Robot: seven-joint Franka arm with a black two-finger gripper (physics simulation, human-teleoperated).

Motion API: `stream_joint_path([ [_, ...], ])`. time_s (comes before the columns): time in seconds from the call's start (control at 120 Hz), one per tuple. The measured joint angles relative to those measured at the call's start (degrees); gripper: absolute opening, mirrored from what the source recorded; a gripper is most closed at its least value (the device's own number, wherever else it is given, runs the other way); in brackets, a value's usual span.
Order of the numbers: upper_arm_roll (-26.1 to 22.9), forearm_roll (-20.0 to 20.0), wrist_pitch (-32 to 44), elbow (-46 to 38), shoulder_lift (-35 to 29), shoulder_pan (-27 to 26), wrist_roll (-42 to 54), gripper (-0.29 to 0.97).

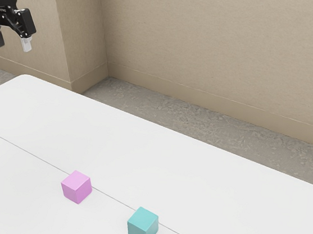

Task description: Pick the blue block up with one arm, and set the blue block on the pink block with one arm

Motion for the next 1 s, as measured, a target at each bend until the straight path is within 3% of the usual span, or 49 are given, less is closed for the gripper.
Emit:
stream_joint_path([
  [0.142,-0.6,0.12,-0.35,1.45,-0.41,0.26,0.15,0.68],
  [0.2,-5.03,0.11,-2.84,9.68,-3.26,0.4,0.11,0.68],
  [0.25,-9.29,-2.62,-5.11,9.11,-7.23,0.14,0.01,0.68],
  [0.425,-22.14,-5.83,-5.41,-20.22,-32.14,-0.01,-1.85,0.68],
  [0.492,-27.55,-6.42,-4.01,-27.75,-36.51,-0.02,-2.69,0.68],
  [0.567,-29.8,-8.23,-0.95,-33.95,-38.01,-0.05,-3.55,0.68],
  [0.65,-33.38,-10.72,3.85,-38.79,-36.63,-0.04,-4.39,0.68],
  [0.825,-42.21,-15.31,22.82,-44.2,-19.68,1.6,-6.96,0.68],
  [1.0,-44.04,-17.37,39.77,-44.7,-8.92,2.41,-9.69,0.68],
])
